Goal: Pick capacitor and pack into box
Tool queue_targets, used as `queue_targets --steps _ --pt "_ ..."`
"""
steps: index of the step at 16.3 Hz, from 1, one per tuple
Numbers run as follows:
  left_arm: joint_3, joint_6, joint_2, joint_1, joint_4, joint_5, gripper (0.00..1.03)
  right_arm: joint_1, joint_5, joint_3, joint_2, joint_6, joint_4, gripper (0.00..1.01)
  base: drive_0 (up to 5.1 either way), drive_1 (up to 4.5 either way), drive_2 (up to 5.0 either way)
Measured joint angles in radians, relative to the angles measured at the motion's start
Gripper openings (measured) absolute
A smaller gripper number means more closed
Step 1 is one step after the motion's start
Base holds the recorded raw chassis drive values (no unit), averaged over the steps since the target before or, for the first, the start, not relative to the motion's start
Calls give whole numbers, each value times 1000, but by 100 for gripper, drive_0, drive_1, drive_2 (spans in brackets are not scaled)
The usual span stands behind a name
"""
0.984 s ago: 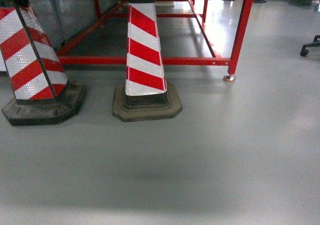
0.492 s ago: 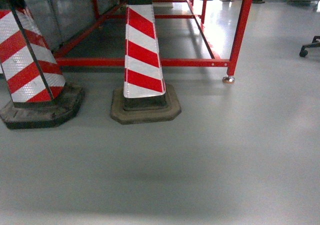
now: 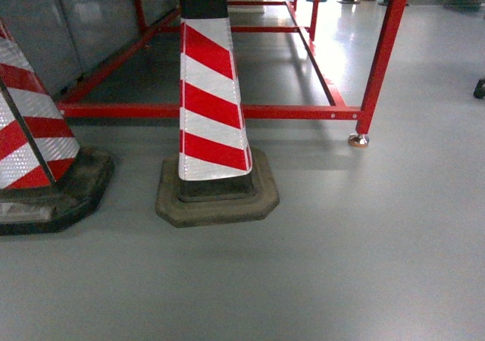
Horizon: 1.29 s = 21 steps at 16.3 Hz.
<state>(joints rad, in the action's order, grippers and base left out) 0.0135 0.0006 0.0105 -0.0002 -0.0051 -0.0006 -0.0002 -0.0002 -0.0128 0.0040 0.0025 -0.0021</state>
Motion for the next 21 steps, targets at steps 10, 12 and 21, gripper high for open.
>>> queue_targets --steps 10,12,21 --pt "0 0 0 0 3 0 43 0 1 0 0 0 -4 98 3 407 -400" --pt "0 0 0 0 1 0 43 0 0 0 0 0 0 98 3 208 -201" --pt "0 0 0 0 -2 0 43 0 0 0 0 0 -3 98 0 0 0"
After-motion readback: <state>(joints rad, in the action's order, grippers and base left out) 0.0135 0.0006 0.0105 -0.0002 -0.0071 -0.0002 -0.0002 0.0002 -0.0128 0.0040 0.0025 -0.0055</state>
